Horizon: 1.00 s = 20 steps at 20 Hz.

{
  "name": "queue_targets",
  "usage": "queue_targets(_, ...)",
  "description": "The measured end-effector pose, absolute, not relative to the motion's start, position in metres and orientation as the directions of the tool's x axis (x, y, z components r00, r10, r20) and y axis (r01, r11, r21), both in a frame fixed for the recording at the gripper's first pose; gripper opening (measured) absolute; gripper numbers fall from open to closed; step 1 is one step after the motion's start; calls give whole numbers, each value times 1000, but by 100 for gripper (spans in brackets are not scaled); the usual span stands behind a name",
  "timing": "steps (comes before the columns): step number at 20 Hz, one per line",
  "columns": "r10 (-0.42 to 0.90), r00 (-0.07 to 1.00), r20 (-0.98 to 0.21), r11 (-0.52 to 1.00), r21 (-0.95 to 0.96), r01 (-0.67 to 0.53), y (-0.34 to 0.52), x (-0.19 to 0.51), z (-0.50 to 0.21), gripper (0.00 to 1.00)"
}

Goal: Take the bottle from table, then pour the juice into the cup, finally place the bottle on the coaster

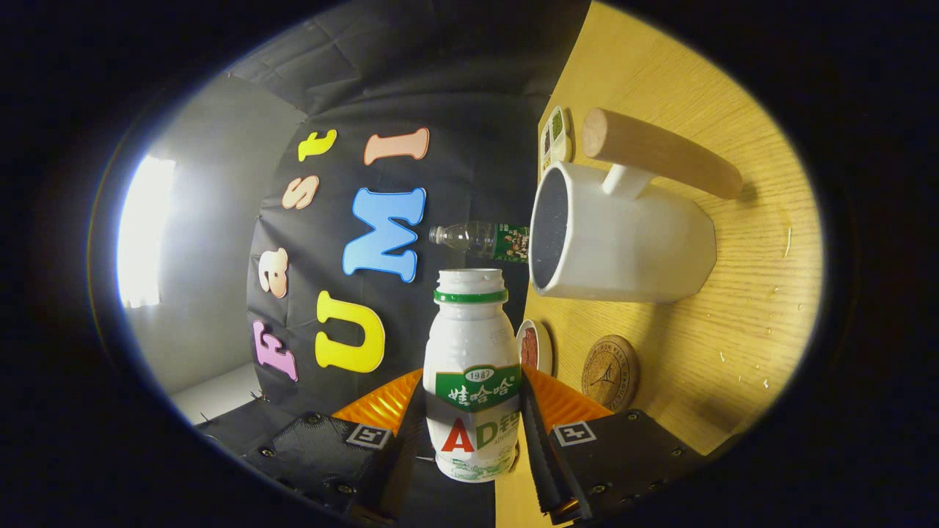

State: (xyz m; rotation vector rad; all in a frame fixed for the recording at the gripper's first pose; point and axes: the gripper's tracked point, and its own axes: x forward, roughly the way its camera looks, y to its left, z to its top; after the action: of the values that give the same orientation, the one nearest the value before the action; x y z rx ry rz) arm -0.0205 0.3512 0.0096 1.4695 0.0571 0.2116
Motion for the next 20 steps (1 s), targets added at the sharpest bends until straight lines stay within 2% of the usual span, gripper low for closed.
queue_targets(20, 128, 984, 123, -72, 991, -114, 345, -13, 24, 65)
